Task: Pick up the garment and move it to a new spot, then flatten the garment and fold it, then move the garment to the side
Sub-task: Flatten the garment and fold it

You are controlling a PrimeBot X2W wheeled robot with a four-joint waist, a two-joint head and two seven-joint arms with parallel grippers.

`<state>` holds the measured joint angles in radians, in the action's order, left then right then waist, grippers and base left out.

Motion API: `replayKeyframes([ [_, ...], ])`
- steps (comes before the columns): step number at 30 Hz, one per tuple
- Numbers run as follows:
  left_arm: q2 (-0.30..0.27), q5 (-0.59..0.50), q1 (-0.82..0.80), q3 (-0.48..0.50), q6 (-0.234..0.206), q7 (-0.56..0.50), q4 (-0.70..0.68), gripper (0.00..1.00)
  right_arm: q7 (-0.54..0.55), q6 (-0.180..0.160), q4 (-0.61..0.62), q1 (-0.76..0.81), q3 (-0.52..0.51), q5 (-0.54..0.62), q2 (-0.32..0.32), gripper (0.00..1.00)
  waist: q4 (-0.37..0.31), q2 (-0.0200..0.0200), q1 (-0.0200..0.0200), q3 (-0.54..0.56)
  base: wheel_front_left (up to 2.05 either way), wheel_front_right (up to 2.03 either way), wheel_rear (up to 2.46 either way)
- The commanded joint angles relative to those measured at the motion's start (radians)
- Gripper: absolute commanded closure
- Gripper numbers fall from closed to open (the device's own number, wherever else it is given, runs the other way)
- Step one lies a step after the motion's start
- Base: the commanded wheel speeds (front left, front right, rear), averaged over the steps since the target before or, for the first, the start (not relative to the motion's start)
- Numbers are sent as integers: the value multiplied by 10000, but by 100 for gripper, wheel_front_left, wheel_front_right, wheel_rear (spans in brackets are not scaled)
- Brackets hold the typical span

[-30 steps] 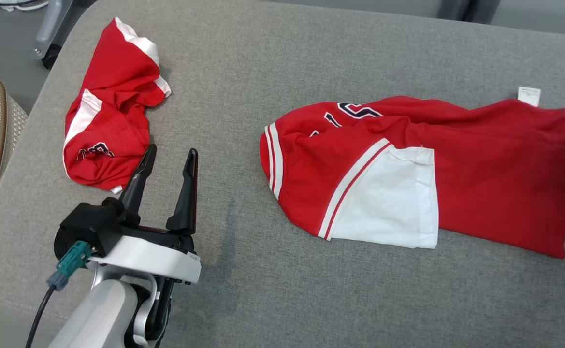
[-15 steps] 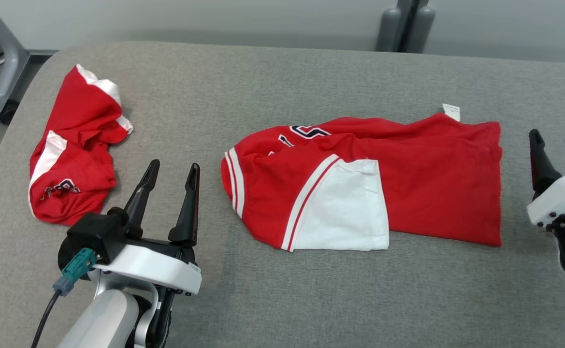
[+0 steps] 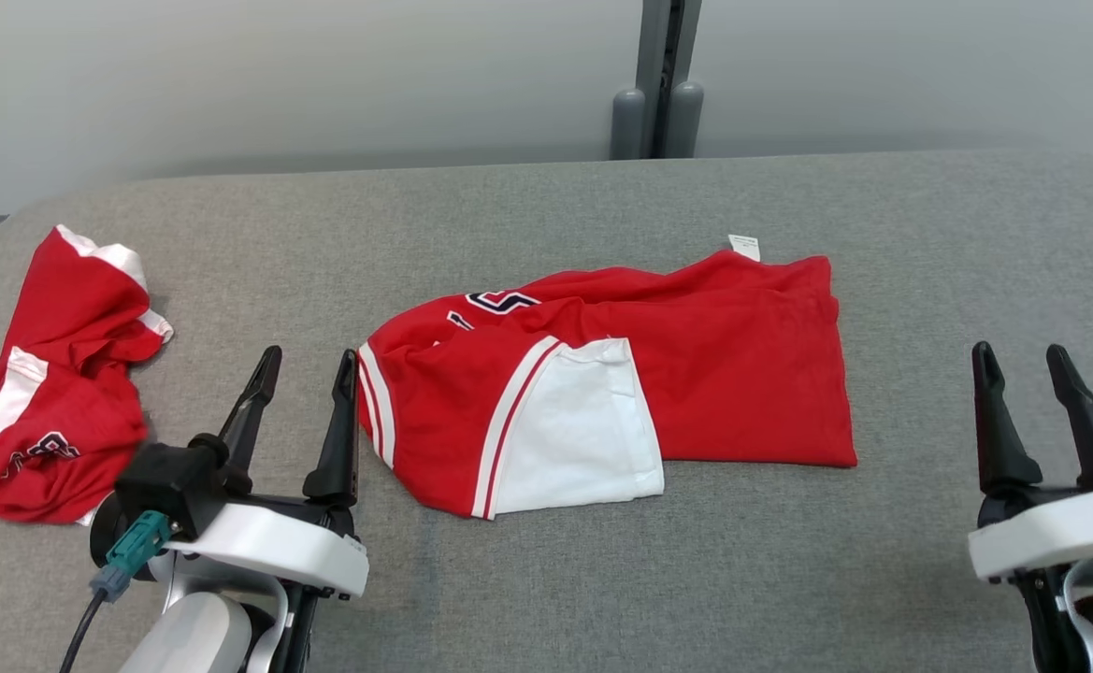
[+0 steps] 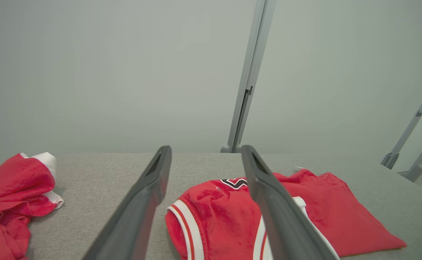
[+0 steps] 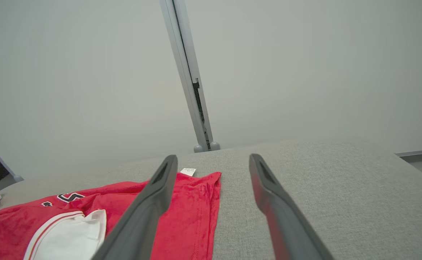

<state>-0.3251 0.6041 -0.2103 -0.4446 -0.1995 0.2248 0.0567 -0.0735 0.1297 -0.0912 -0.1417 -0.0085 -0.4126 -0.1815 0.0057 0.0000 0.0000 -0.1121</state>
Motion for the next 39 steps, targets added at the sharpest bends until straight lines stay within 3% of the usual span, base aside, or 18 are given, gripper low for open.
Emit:
replayKeyframes([
  [1,-14,-37,114,24,-54,51,55,0,-302,19,318,378,23,143,112,0,-142,0,0,141,0,0,0],
  [6,52,67,329,22,-51,131,137,0,-948,19,966,1348,17,421,436,0,-224,0,0,317,0,0,0],
  [16,62,39,540,-166,3,46,130,0,-842,19,1288,1830,-123,555,651,0,-292,0,0,462,0,0,0],
  [22,267,-77,13,-1287,583,-1199,494,0,-777,19,1331,1704,-276,610,694,0,-388,0,0,351,0,0,0],
  [32,1006,-638,-1095,-3133,1186,-3207,1719,0,-826,19,1274,1274,-270,620,822,0,-1000,0,0,-39,0,0,0],
  [39,1473,-760,-1947,-3636,1474,-4012,3071,0,-902,19,1202,849,-87,628,910,0,-1579,0,0,-471,0,0,0],
])
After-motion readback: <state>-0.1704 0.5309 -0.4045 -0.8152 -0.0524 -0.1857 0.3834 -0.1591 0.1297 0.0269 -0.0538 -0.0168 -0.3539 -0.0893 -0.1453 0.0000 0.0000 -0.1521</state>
